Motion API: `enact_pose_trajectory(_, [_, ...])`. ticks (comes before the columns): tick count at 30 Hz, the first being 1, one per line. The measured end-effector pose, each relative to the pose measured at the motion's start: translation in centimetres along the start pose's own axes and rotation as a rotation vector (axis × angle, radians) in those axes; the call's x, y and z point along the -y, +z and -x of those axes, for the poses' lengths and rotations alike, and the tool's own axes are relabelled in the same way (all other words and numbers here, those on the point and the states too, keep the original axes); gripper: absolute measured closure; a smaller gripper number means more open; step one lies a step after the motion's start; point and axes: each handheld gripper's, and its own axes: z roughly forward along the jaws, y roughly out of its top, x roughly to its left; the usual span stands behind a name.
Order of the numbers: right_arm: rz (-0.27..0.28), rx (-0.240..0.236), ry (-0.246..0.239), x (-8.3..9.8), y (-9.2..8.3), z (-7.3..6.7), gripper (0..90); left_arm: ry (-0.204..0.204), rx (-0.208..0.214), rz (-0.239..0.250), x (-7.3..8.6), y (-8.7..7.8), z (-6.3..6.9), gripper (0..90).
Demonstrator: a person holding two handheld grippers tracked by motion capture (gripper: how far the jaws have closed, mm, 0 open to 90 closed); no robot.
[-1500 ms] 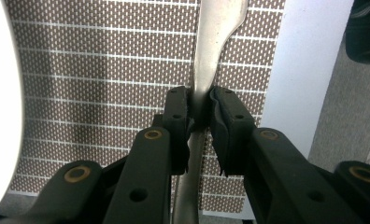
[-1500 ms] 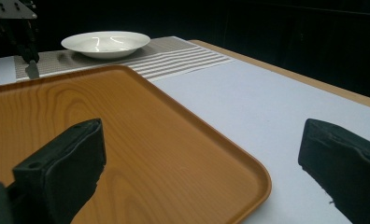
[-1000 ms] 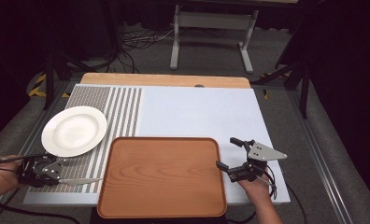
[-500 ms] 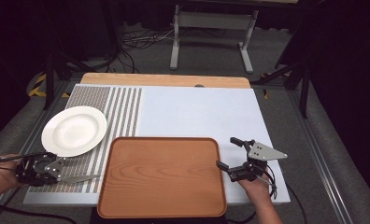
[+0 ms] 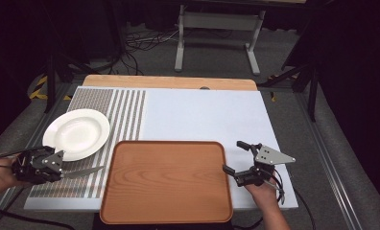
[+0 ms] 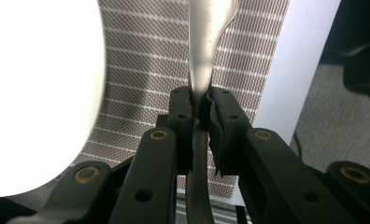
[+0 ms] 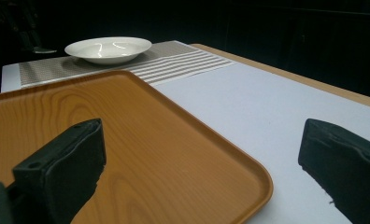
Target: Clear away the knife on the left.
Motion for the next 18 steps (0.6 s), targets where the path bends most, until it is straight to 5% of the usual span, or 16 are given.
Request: enact_pose_trajectory(18, [0.006, 0.002, -0.003, -0.1, -0.1, 0.0, 1.4, -0.24, 0.075, 0.115, -1.6, -2.9, -1.0, 80.3])
